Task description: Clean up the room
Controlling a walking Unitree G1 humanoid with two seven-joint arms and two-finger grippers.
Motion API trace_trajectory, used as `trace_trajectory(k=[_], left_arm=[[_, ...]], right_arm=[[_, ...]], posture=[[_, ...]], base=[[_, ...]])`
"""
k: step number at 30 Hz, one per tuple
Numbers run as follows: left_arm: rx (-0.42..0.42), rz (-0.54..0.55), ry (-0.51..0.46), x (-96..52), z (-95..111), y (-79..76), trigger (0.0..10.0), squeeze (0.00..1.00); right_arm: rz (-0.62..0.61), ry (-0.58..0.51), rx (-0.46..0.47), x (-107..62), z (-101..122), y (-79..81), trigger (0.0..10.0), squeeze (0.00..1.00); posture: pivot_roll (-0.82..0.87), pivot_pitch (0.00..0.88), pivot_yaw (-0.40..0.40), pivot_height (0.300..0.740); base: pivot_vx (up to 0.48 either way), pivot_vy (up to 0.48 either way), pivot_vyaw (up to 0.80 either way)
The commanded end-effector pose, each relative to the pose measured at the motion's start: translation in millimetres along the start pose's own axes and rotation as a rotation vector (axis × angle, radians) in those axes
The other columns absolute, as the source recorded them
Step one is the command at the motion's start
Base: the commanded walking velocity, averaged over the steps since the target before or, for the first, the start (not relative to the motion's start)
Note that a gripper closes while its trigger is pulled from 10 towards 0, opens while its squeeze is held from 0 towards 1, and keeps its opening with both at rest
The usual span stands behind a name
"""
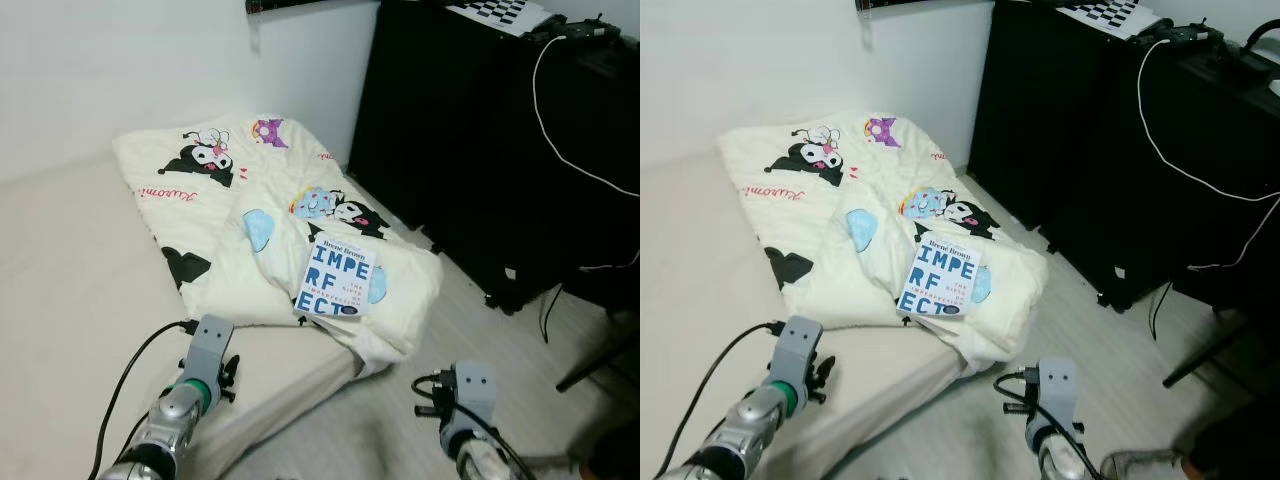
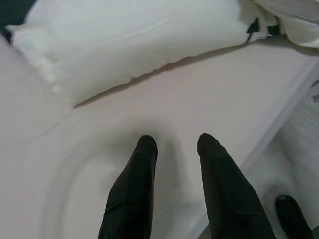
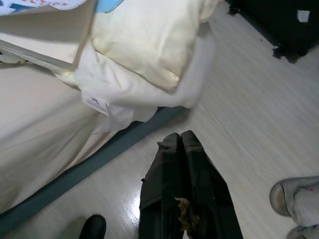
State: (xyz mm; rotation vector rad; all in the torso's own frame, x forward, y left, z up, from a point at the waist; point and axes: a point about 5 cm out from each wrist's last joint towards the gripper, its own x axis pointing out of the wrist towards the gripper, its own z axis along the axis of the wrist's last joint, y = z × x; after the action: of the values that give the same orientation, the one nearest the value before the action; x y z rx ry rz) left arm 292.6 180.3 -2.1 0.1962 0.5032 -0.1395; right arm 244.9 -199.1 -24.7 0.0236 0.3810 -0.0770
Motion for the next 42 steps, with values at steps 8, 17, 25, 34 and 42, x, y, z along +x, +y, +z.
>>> trace_trajectory(k=[8, 17, 25, 34, 42], left_arm=[[-0.003, -0.016, 0.026, -0.7, -6, -5.2, 10.0, 0.0], [0.0, -0.022, 0.029, -0.5, -6, -7.0, 10.0, 0.0], [0.002, -0.023, 0.033, -0.6, -7, -7.5, 10.0, 0.0], [0.003, -0.023, 0.03, -0.6, -6, -6.0, 10.0, 0.0], [-0.13, -0.103, -0.172, 3.7, 41, 2.1, 10.0, 0.0]], right_arm=[[-0.018, 0.025, 0.0, -4.3, -7, -5.8, 10.0, 0.0], [-0.017, 0.03, -0.004, -4.8, -8, -5.7, 10.0, 0.0], [-0.019, 0.025, -0.003, -4.6, -7, -6.1, 10.0, 0.0], [-0.045, -0.108, 0.007, 1.0, 16, -11.4, 10.0, 0.0], [-0.082, -0.366, -0.072, 2.4, 65, -21.1, 10.0, 0.0]], posture=[[0.02, 0.087, -0.001, 0.626], [0.02, 0.087, -0.001, 0.586], [0.02, 0.087, -0.001, 0.571], [0.01, 0.092, 0.005, 0.571], [0.0, 0.108, 0.01, 0.571]], base=[[0.0, 0.0, 0.0], [0.0, 0.0, 0.0], [0.0, 0.0, 0.0], [0.0, 0.0, 0.0], [0.0, 0.0, 0.0]])
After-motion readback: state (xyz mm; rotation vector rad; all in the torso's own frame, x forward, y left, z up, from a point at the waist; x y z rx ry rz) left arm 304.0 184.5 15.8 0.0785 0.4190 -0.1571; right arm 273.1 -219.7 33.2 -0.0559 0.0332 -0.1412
